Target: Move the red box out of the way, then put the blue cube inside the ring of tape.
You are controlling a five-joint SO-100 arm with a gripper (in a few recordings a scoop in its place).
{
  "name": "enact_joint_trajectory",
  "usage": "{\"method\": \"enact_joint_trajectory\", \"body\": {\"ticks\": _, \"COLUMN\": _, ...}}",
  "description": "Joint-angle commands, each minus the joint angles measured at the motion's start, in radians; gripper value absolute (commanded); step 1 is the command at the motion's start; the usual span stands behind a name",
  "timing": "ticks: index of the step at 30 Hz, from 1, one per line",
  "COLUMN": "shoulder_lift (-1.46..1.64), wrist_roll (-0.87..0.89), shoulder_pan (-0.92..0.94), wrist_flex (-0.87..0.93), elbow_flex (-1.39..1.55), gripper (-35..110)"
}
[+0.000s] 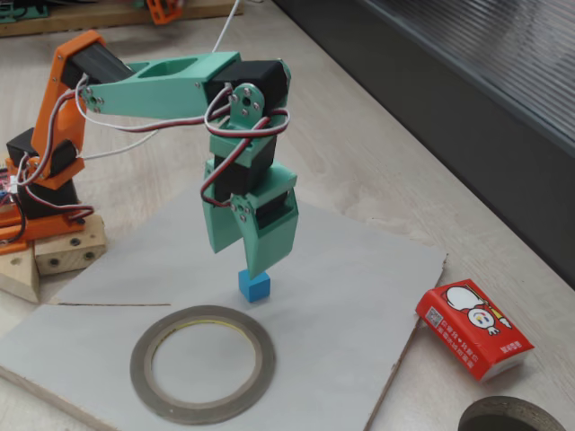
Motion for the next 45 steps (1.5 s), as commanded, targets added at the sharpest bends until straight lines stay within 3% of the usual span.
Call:
{"method": "enact_joint_trajectory", "body": {"ticks": 1, "shoulder_lift": 0.031, "wrist_roll": 0.015, "shoulder_pan": -0.015, "wrist_flex": 0.017, "elbow_flex": -0.014, "gripper": 41}}
{"method": "enact_joint_trajectory", "body": {"ticks": 45, "shoulder_lift": -0.124, "wrist_roll": 0.015, "shoulder_pan": -0.009, "wrist_flex": 0.017, "elbow_flex": -0.014, "gripper": 41}}
